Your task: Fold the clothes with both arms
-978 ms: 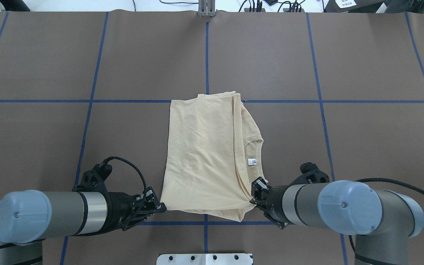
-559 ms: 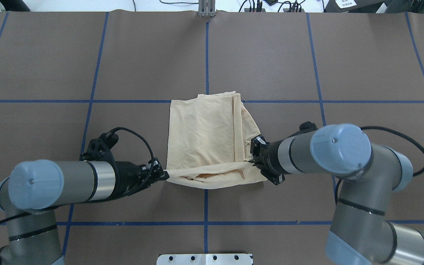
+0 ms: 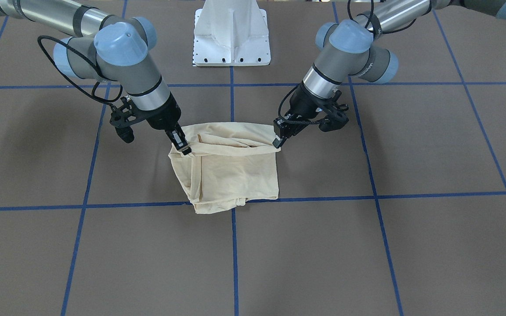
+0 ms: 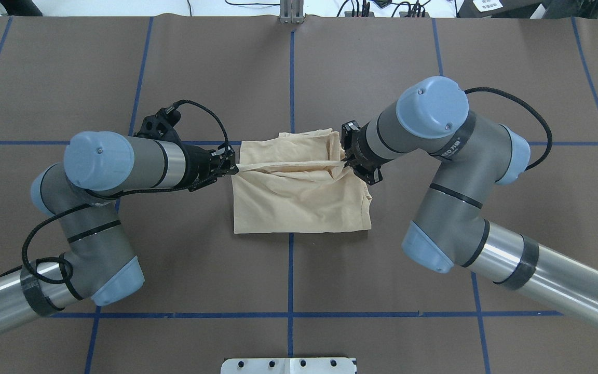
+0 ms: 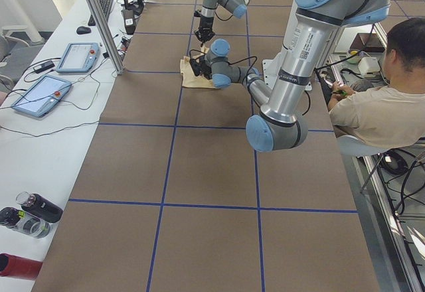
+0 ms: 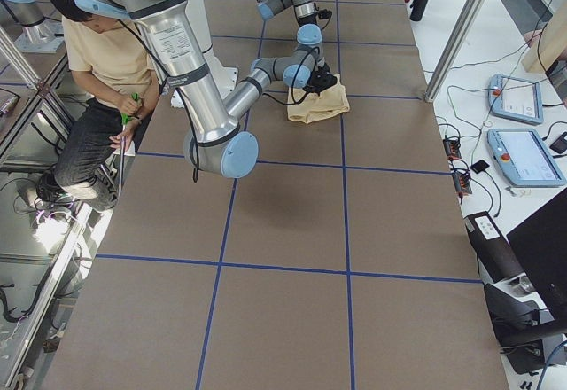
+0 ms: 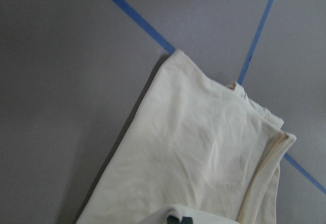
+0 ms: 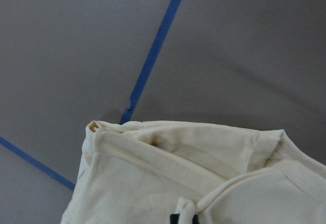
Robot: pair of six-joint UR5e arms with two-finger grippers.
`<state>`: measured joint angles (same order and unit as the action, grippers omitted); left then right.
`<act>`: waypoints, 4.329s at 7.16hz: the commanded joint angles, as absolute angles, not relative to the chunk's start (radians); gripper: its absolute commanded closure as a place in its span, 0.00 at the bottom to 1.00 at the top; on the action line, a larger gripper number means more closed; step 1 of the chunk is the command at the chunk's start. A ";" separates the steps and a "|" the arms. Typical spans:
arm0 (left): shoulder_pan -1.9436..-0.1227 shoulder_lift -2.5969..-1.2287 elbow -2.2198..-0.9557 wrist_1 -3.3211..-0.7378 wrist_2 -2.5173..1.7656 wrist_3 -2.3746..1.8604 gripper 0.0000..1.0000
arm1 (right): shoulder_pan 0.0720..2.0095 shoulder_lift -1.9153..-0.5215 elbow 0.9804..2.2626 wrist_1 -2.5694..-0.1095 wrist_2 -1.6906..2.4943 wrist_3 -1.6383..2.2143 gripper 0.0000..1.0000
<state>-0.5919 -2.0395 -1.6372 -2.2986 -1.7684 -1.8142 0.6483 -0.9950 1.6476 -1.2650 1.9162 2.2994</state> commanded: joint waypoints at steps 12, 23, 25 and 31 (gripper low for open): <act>-0.776 -2.241 -1.239 -2.404 -1.767 -1.715 0.39 | 0.828 -0.703 1.134 -1.158 2.003 2.031 0.01; -1.411 -1.645 -1.442 -2.358 -2.325 -0.244 0.00 | 1.443 -1.443 1.359 -1.172 2.376 0.357 0.01; -1.480 -1.543 -1.557 -2.254 -2.399 -0.239 0.00 | 1.468 -1.485 1.362 -1.269 2.427 0.126 0.01; -1.460 -1.485 -1.703 -2.195 -2.378 -0.212 0.00 | 1.525 -1.497 1.568 -1.579 2.332 -0.049 0.00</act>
